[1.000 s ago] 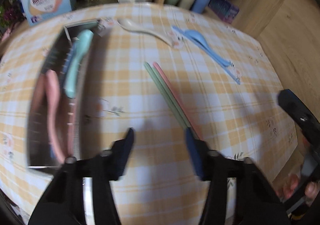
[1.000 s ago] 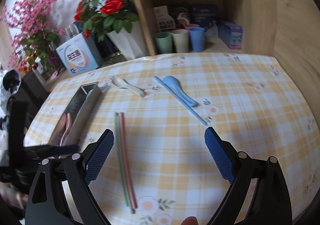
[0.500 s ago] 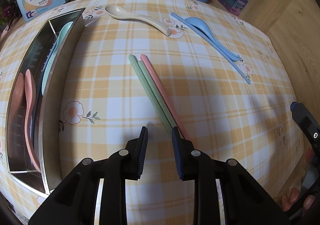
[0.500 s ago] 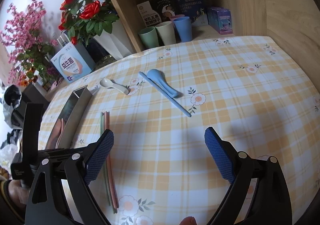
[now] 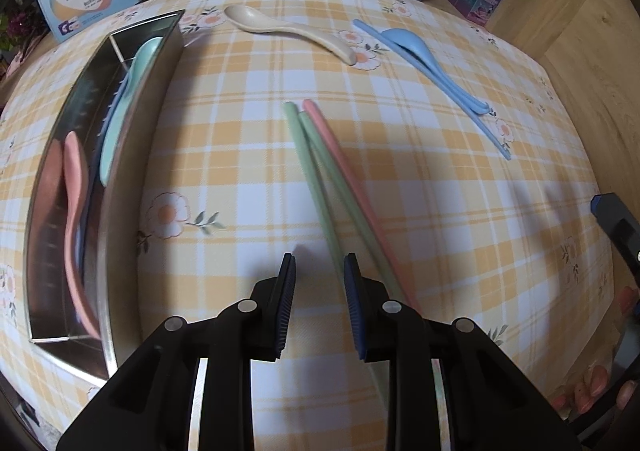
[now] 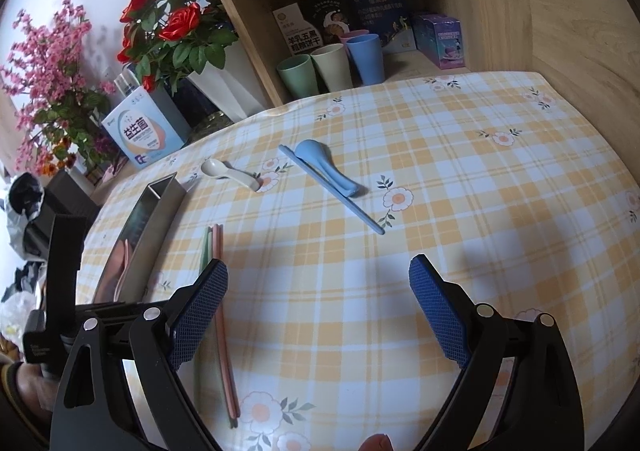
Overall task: Organize utensils
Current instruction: 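Lower the left tool onto the green chopstick and close on it, then grasp the pink chopstick with the right tool while the left holds the green chopstick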
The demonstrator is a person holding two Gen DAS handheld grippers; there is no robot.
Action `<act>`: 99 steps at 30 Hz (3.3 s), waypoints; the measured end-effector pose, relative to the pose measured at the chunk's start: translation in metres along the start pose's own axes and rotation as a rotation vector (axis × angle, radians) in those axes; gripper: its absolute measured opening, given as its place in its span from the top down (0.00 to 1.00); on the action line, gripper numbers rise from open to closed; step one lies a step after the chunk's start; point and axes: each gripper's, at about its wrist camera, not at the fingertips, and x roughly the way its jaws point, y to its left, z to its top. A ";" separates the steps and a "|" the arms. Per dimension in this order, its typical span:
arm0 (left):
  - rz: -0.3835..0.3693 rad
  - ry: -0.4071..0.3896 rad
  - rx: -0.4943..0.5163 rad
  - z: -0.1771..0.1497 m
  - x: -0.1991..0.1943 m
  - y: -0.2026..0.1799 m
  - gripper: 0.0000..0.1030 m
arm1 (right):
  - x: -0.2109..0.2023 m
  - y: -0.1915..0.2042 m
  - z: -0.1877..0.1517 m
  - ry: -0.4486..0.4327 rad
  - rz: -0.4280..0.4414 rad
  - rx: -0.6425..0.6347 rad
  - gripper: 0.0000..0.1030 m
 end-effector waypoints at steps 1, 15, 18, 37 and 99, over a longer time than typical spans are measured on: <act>-0.003 0.001 -0.006 0.000 0.000 0.002 0.76 | 0.000 0.001 0.000 -0.001 0.001 -0.002 0.14; 0.058 -0.035 0.041 0.013 0.011 -0.012 0.77 | -0.002 -0.003 0.001 0.013 -0.013 0.023 0.13; 0.080 -0.045 0.064 0.010 0.011 -0.016 0.76 | -0.004 -0.004 0.001 0.011 -0.016 0.029 0.13; 0.039 -0.065 0.042 -0.006 0.003 -0.005 0.94 | -0.006 0.003 0.002 0.020 -0.002 0.044 0.13; -0.080 -0.304 -0.148 -0.018 -0.097 0.106 0.95 | 0.111 0.101 -0.016 0.285 -0.216 -0.263 0.35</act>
